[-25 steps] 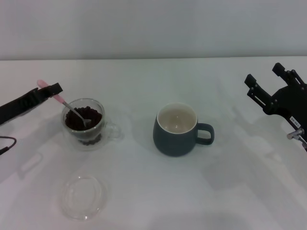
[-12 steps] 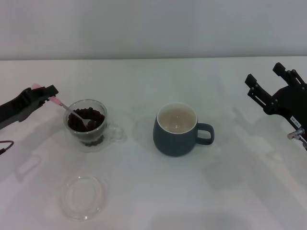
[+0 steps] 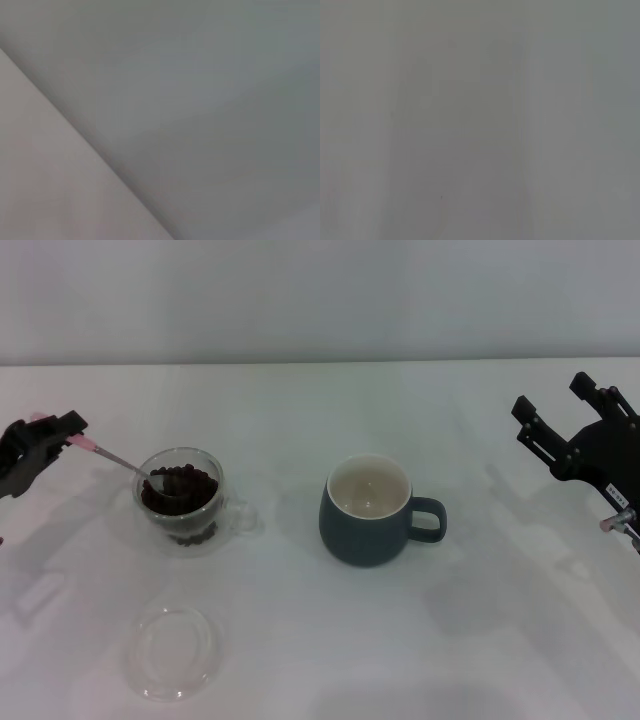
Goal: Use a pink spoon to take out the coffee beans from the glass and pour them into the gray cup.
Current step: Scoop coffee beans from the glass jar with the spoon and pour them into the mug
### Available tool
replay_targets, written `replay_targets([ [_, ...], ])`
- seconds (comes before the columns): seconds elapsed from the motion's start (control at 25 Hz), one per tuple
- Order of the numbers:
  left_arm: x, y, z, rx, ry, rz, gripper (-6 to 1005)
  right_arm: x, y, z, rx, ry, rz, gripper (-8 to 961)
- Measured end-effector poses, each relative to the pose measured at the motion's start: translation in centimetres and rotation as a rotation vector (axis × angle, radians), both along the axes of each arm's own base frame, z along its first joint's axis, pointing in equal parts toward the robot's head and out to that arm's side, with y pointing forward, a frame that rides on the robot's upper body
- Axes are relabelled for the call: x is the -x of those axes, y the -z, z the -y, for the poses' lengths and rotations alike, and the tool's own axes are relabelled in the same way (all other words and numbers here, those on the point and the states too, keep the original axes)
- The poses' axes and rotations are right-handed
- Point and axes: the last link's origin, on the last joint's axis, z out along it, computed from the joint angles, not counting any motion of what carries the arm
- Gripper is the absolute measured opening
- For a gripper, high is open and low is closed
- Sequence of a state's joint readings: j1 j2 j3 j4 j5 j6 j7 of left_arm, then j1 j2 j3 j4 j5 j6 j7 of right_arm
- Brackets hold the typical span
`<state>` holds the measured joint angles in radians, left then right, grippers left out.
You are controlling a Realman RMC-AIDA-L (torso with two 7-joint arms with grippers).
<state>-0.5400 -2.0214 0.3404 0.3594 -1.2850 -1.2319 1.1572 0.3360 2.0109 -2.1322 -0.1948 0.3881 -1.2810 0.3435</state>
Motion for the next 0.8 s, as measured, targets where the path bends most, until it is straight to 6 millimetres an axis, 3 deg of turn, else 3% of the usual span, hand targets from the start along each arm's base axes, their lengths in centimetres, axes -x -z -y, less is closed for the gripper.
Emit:
replay_targets([
  [0.44,-0.7,-0.6,1.1,-0.020,0.055,0.101,133,0.0,0.1,0.0,0.003,-0.002,0.002,848],
  [0.64,-2.1,-0.4,0.2,-0.029,0.086,0.125,134,0.0,0.1,0.0,0.005,-0.003,0.003,848],
  [0.8,-4.3,0.5,-1.1,-0.033,0.133,0.141,134,0.1,0.1,0.0,0.006,-0.005,0.003,848],
])
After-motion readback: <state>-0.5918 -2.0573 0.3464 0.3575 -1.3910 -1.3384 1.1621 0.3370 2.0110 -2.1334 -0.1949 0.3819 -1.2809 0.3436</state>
